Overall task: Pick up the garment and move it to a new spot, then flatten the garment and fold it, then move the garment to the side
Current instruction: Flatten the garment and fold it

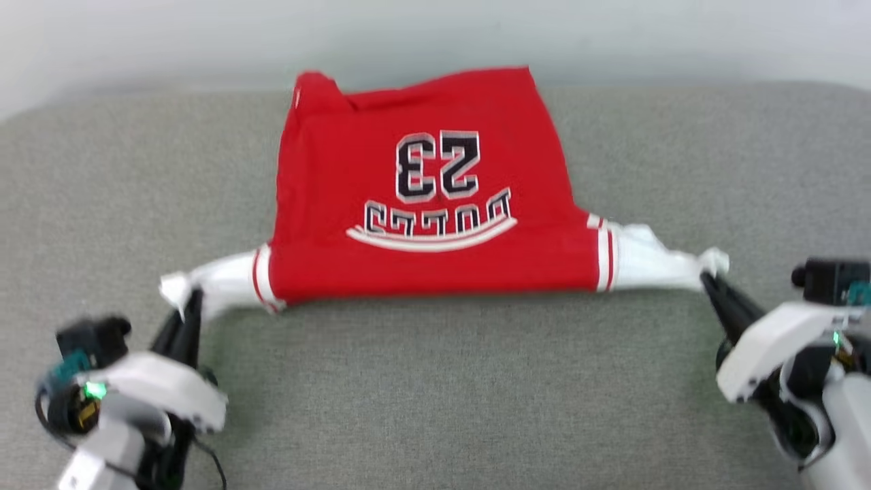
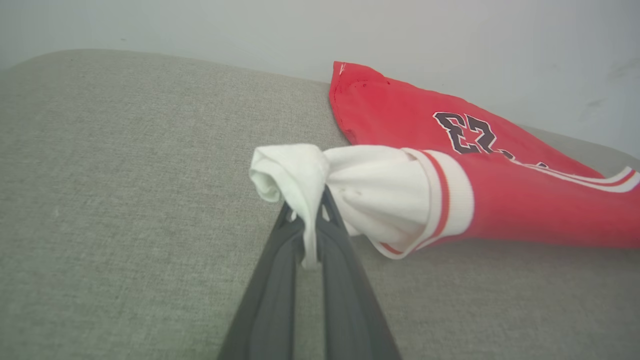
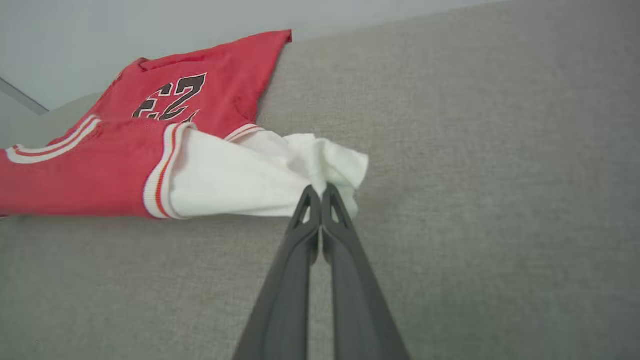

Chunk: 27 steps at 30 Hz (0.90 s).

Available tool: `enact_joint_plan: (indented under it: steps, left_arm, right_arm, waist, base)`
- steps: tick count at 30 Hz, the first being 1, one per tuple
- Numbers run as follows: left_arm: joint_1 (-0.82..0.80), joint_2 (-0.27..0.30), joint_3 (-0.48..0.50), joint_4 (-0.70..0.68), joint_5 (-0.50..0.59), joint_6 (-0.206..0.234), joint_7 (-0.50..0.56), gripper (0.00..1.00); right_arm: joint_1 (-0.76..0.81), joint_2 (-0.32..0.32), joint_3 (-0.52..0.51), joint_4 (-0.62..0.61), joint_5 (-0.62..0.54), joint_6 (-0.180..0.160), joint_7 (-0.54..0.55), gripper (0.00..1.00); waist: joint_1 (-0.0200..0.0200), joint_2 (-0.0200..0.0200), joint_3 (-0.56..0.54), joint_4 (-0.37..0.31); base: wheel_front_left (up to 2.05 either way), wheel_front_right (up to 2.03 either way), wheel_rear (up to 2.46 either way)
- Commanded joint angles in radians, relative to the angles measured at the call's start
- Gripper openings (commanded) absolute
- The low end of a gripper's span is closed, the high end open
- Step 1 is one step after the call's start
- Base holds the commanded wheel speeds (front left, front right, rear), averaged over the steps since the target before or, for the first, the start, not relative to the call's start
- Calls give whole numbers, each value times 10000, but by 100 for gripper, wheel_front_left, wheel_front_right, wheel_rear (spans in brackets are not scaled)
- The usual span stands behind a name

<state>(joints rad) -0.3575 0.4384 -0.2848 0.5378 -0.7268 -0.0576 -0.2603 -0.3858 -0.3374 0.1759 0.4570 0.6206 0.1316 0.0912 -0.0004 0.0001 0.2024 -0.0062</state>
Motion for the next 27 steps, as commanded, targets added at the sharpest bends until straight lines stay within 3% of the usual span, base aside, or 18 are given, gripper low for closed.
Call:
enact_joint_plan:
  steps: [1,13,23,24,25,26,27]
  left_arm:
    - [698,16,50,-269,-71,173,-68,0]
    - [4072,199,-331,-2381,-188,1141,619,0]
    - [5382,398,-589,-3094,-261,1394,998,0]
    - [5361,380,-640,-3150,-216,1431,1025,0]
    - [5309,352,-675,-3230,-168,1459,1000,0]
    - [5272,339,-697,-3287,-151,1485,989,0]
    - [5258,312,-672,-3318,-188,1545,988,0]
  right_arm:
    - [631,116,-208,-223,-86,-18,131,0]
    - [5059,1773,-2640,-2643,-768,-16,1447,0]
    - [6876,2691,-3139,-3731,-1845,-16,2692,0]
    - [6846,2706,-3150,-3786,-1837,-16,2624,8]
    - [6748,2712,-3188,-3827,-1890,-16,2548,38]
    - [6637,2721,-3183,-3821,-1974,-16,2529,100]
    - [6387,2675,-3148,-3873,-2005,-13,2426,100]
  waist:
    - [4,-1,-652,-56]
    - [4,-1,-2056,312]
    - [4,-1,-2313,581]
    - [4,-1,-2307,625]
    - [4,-1,-2296,657]
    - [4,-1,-2281,675]
    - [4,-1,-2256,686]
  base:
    - [0,0,0]
    - [0,0,0]
    - [0,0,0]
    - [0,0,0]
    - [0,0,0]
    - [0,0,0]
    - [0,0,0]
